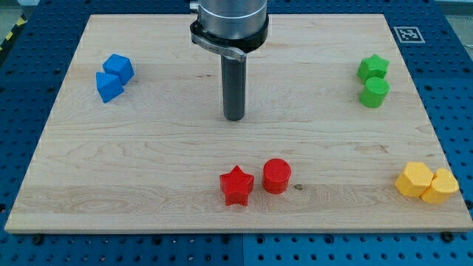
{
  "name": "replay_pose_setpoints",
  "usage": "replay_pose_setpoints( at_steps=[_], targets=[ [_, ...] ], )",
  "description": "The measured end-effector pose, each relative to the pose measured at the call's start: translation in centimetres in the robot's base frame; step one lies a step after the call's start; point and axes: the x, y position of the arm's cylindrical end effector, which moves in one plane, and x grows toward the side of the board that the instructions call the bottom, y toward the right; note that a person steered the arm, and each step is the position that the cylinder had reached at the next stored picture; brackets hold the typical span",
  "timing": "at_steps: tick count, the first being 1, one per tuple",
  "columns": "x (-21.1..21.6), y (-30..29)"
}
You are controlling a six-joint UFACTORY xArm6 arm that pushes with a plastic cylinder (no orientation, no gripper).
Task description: Slide the red star along with red circle towards the yellow hexagon
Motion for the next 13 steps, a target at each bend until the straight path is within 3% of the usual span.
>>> replay_pose_setpoints(
  at_steps=[1,3,4,6,8,10,13],
  targets=[
    [0.0,-0.1],
    [1.9,-8.2],
    [2.9,-8.7],
    [10.8,-8.8],
    [12.6,-8.5],
    [12.7,-1.9],
    [13.7,0.4]
  ],
)
